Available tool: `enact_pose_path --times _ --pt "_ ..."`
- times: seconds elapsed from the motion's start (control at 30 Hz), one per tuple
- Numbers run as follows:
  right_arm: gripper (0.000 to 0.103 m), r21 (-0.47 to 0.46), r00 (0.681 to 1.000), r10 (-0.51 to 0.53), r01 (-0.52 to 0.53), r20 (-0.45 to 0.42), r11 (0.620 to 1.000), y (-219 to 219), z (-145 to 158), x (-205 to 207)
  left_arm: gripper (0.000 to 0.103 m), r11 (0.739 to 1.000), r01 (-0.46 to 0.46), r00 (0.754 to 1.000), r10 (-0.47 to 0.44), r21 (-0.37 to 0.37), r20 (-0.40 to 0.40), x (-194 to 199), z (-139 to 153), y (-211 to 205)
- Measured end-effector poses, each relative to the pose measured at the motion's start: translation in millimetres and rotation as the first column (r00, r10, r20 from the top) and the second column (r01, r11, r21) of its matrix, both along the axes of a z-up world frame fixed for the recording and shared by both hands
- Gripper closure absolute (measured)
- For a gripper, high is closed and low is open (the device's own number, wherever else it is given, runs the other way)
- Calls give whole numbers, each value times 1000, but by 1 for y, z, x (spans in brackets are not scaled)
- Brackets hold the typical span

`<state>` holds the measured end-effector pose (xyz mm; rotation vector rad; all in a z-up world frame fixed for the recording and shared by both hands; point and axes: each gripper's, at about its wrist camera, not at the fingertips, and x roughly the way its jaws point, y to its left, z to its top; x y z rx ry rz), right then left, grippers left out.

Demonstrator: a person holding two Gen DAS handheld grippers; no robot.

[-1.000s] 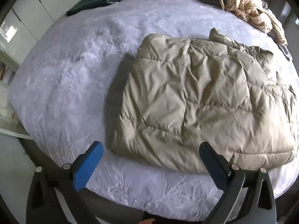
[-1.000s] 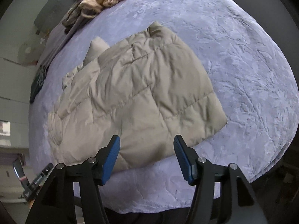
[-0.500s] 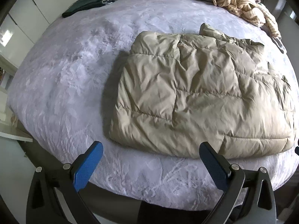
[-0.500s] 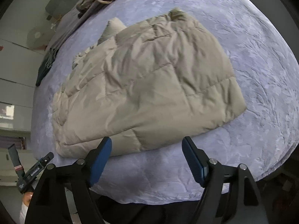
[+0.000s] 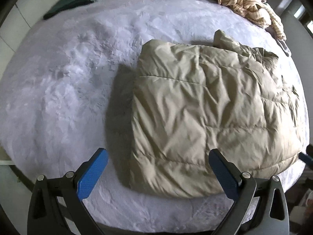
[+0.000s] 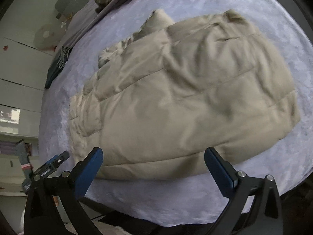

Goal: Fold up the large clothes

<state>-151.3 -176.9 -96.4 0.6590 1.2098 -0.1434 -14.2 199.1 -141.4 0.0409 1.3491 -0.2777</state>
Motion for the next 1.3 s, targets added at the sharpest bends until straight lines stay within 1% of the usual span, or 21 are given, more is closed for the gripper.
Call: enact_pose_path --times 0.07,0.13,0.2,0.27,0.33,0.4,0.47,0.5,0.57,0.63,0.8,0.87,0.93,1.03,1.1,1.13,1.17,1.2,1.27,1.3 --pt "0 16 1000 9 -8 -19 1000 12 -4 8 0 999 -4 999 3 -50 -32 10 -7 8" --pt "0 -4 1000 2 -2 -24 1000 19 -6 14 0 995 -18 998 12 -100 -66 21 -17 15" --pt "0 2 999 -11 11 -33 1000 24 -9 21 0 990 -24 997 12 -140 -81 31 -23 23" --pt "0 12 998 -25 26 -51 1000 28 -16 27 0 982 -25 995 7 -187 -96 44 -30 32" --pt "0 7 997 -33 34 -73 999 29 -22 31 0 969 -13 992 -19 -247 -127 56 -39 39" --pt "0 -6 995 -35 35 -92 999 32 -27 35 0 945 6 981 -69 -326 -182 67 -54 44" --pt "0 -19 994 -35 33 -108 999 33 -30 39 0 918 13 961 -120 -395 -249 77 -74 46" --pt "0 -24 993 -35 33 -113 999 35 -32 40 0 908 9 953 -134 -419 -271 79 -80 46" --pt "0 -32 992 -37 33 -124 999 37 -33 42 0 873 1 931 -179 -489 -317 85 -96 39" --pt "0 -39 990 -37 32 -134 999 37 -34 44 0 852 5 918 -211 -524 -335 88 -106 29" --pt "0 -65 987 -32 22 -156 998 48 -40 51 0 801 65 890 -316 -595 -328 100 -116 -2" --pt "0 -73 986 -29 17 -167 997 50 -42 53 0 792 76 877 -342 -605 -338 102 -122 -11" --pt "0 -79 984 -29 15 -174 997 51 -44 55 0 792 93 866 -364 -603 -344 102 -126 -17" --pt "0 -83 983 -29 14 -180 996 53 -43 56 0 784 121 850 -399 -609 -344 100 -125 -21" --pt "0 -81 983 -29 14 -182 997 54 -42 57 27 772 126 842 -415 -623 -345 99 -122 -27" --pt "0 -79 983 -28 13 -182 997 53 -41 58 51 758 120 833 -428 -641 -351 97 -121 -29" --pt "0 -76 983 -26 13 -182 997 53 -39 58 62 743 104 829 -432 -661 -355 95 -119 -30" --pt "0 -74 983 -25 12 -181 997 53 -38 59 65 739 108 836 -429 -665 -341 94 -115 -31" --pt "0 -72 984 -23 10 -176 997 54 -34 60 73 738 127 849 -427 -663 -313 91 -102 -33" --pt "0 -73 985 -23 11 -171 997 54 -32 60 73 733 128 853 -425 -668 -303 90 -94 -32"
